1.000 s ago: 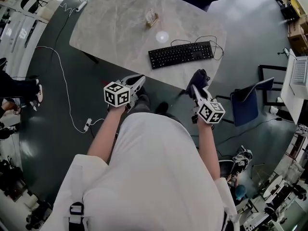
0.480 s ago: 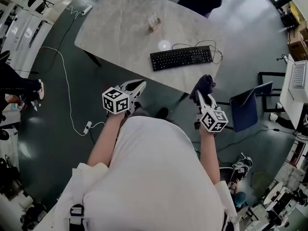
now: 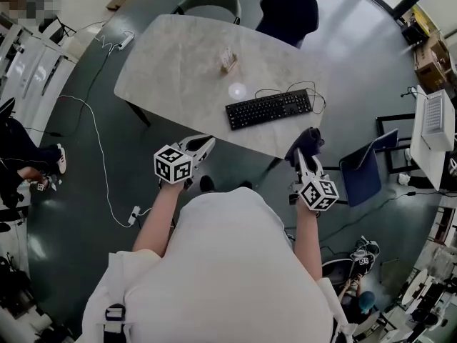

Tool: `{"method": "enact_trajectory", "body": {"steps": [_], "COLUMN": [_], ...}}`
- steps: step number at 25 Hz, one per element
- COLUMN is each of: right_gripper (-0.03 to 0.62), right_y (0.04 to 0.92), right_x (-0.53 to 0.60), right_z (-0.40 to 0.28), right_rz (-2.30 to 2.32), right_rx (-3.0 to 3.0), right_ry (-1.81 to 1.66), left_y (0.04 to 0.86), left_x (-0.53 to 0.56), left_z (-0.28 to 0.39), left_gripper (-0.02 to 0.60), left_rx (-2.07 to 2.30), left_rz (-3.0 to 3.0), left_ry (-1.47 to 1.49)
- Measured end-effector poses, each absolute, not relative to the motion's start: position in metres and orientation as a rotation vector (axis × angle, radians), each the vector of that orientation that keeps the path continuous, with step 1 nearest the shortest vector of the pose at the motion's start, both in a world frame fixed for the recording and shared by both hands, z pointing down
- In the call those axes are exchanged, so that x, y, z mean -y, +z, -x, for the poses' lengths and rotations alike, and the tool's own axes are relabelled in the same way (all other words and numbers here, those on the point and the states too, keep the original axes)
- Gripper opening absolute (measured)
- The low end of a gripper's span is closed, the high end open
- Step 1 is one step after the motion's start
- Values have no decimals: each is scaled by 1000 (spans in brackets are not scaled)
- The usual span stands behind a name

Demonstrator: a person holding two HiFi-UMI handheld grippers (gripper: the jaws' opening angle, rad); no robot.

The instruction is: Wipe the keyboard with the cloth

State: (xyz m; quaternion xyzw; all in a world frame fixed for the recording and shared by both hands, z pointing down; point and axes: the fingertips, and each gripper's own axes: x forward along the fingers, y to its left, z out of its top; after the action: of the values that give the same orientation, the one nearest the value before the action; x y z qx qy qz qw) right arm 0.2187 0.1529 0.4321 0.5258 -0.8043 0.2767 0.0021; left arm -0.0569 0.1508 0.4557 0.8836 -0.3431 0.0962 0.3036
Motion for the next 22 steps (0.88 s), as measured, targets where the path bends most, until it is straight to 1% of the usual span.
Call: {"method": "enact_trajectory", "body": {"steps": [10,22], "right_gripper": [60,60], "right_y": [417,418], "right_x": [-145,-143], "right_z": [-195,-196], "right_rz": [-1644,-1677], "right_rx": [2541,2525], "right_ry": [806,829], "left_y": [448,448], "left_x": [-139,-134], "left_z": [69,74], "left_gripper": [6,6], "left_rx": [880,885], "left_rz": [-2367,-2358], "left_ry": [248,220]}}
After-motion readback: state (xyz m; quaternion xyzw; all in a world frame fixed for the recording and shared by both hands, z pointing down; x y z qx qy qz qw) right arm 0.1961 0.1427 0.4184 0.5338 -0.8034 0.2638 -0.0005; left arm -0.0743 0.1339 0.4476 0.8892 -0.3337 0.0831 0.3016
